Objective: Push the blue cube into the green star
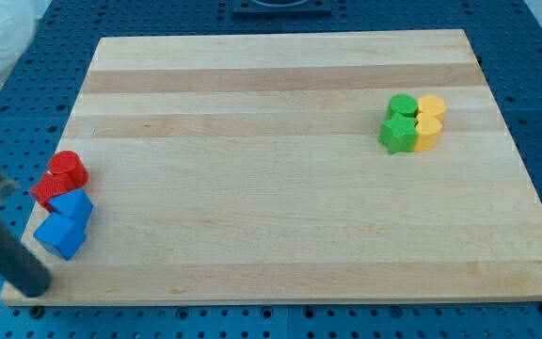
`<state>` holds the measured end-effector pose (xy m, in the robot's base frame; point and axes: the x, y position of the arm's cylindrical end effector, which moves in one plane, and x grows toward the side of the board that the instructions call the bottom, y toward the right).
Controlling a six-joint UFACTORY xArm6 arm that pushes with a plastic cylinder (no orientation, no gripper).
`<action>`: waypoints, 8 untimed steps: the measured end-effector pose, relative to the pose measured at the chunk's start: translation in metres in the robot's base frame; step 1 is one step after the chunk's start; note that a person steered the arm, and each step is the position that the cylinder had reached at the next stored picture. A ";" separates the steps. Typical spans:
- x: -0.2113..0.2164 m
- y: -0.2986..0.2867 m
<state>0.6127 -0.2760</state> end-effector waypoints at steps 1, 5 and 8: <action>-0.016 -0.018; -0.052 0.103; -0.060 0.176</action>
<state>0.5527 -0.1001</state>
